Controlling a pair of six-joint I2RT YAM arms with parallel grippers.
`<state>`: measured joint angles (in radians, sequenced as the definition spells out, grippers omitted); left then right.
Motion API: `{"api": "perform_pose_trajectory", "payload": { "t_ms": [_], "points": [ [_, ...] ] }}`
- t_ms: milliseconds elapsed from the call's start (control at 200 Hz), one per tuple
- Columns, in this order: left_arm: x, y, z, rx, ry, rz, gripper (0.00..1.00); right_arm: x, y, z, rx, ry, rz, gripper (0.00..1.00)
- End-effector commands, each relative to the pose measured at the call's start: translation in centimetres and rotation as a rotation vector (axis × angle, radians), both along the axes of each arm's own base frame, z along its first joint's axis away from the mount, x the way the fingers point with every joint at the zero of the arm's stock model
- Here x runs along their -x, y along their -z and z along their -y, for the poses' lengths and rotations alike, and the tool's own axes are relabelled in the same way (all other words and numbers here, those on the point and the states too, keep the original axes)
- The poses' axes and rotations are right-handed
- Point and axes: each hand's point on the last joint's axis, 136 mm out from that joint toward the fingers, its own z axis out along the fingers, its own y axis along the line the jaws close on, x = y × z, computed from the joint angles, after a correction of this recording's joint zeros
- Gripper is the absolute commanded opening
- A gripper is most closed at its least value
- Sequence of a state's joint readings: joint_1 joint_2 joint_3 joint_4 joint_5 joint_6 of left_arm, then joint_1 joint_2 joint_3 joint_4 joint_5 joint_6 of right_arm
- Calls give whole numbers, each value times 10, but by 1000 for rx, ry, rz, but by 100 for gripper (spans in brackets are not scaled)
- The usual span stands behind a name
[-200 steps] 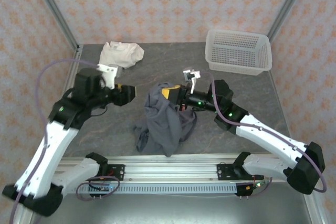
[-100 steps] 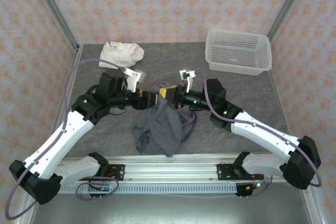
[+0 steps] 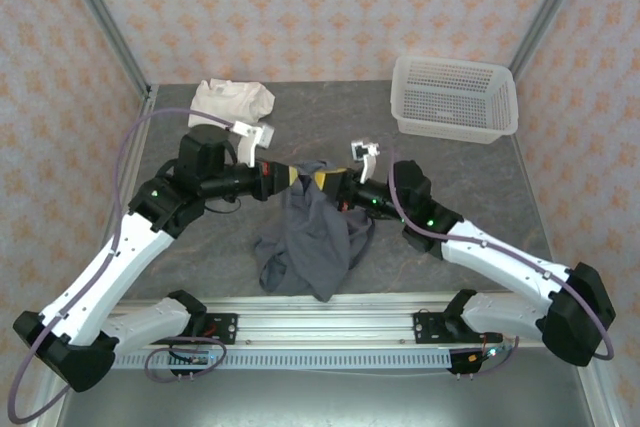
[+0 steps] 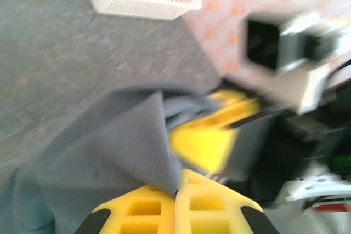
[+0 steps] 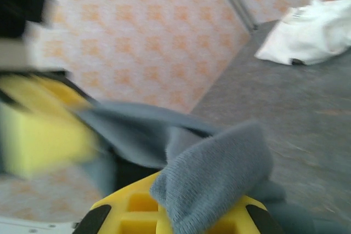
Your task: Fold the inside-out t-shirt
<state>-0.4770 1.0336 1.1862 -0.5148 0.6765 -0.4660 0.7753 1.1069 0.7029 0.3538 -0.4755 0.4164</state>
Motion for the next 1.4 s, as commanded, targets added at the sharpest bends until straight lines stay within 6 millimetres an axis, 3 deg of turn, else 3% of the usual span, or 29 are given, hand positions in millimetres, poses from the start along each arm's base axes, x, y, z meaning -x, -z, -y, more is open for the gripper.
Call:
{"api": "perform_pose_trajectory", "payload": {
  "t_ms": [0,50,95,240,375,460,670,831,911,941,996,1021,1081,1146,1216,1281,1361,1396],
  "points": [
    [5,-90,5,314,46,62,0,-15,59,27,134,144,17,6],
    [6,-104,11,369,94,50,0,-13,73,29,178,140,4,26],
    [8,-107,17,376,134,31,0,-12,68,29,185,135,-10,35],
    [7,-82,17,260,140,11,0,-8,15,45,174,218,15,47],
    [17,-69,28,238,239,-24,0,13,-27,52,258,278,313,52],
    [26,-66,35,219,294,-23,0,13,-43,49,299,284,458,57],
    [48,-72,43,185,408,43,0,-9,-38,13,538,198,642,63],
    [49,-67,44,171,419,31,0,-1,-36,-19,496,60,662,68],
    [49,-63,44,155,424,25,0,1,-34,-27,472,25,624,65],
    [49,-63,43,144,426,31,0,1,-34,-28,465,21,603,55],
    [45,-54,36,83,380,36,0,7,-40,-28,412,9,573,13],
    [40,-47,31,34,339,37,0,13,-43,-27,374,-10,561,0],
    [18,-17,2,-146,160,14,0,35,-57,-25,240,-79,526,0],
    [-8,26,-51,-368,-86,-51,0,57,-72,-15,120,-149,478,0],
    [-24,63,-91,-423,-239,-117,0,77,-88,-3,22,-202,430,0],
    [-33,75,-84,-328,-219,-132,0,92,-103,2,-70,-251,405,0],
    [-39,61,-48,-157,-107,-133,0,99,-114,3,-139,-281,378,0],
    [-41,55,-37,-131,-76,-124,9,100,-117,2,-155,-295,367,0]
  ]
}}
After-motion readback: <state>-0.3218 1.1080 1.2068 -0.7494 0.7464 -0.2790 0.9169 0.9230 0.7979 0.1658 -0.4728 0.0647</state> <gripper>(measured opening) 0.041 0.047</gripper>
